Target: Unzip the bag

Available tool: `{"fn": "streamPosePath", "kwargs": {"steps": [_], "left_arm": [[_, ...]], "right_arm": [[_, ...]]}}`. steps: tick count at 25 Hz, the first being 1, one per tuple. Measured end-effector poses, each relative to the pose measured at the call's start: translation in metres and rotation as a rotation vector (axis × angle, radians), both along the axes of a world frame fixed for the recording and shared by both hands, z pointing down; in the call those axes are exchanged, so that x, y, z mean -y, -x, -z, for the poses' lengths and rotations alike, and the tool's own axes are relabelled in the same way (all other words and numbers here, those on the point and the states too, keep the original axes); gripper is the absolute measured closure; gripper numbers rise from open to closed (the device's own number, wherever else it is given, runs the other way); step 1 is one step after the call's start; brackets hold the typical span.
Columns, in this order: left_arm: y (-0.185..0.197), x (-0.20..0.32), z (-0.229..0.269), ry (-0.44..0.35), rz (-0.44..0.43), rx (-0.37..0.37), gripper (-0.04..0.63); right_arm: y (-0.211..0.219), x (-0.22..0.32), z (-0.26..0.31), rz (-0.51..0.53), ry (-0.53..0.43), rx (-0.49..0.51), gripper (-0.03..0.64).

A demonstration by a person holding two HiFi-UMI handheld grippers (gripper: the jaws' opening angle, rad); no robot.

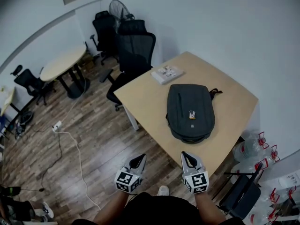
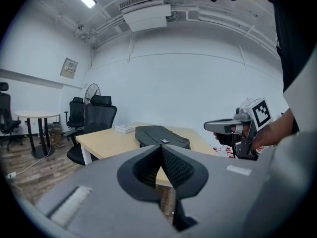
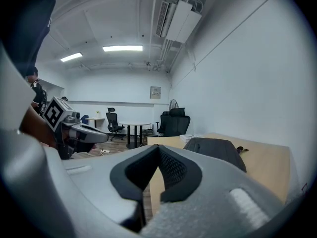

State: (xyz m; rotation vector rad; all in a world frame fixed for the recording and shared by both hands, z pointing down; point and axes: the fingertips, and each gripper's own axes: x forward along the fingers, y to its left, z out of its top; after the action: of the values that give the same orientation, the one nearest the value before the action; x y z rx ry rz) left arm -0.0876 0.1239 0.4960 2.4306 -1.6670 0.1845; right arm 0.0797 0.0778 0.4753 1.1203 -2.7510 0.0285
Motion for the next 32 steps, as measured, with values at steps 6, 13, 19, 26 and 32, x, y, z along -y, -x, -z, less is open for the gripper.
{"fn": "streamPosePath", "kwargs": {"steps": [6,13,19,26,32], "left_arm": [[0.0,0.026,-0.011,0.02,-0.005,0.002,0.577],[-0.003,0.078,-0.025,0.062,-0.077,-0.003,0.577],[0.002,0.139,-0.019,0.063,-0.188,0.022,0.577],[0.021,0.202,-0.024,0.076,-0.28,0.04,0.577],[0.023,0.238,-0.035,0.079,-0.372,0.033,0.577]], "right_arm": [[-0.002,0.023,-0.01,0.001,0.025,-0.002,0.614],[-0.002,0.058,-0.025,-0.037,0.066,-0.038,0.614],[0.011,0.107,-0.022,-0.11,0.081,-0.031,0.614],[0.033,0.159,-0.019,-0.189,0.09,-0.027,0.614],[0.037,0.178,-0.029,-0.277,0.121,-0.045,0.614]]}}
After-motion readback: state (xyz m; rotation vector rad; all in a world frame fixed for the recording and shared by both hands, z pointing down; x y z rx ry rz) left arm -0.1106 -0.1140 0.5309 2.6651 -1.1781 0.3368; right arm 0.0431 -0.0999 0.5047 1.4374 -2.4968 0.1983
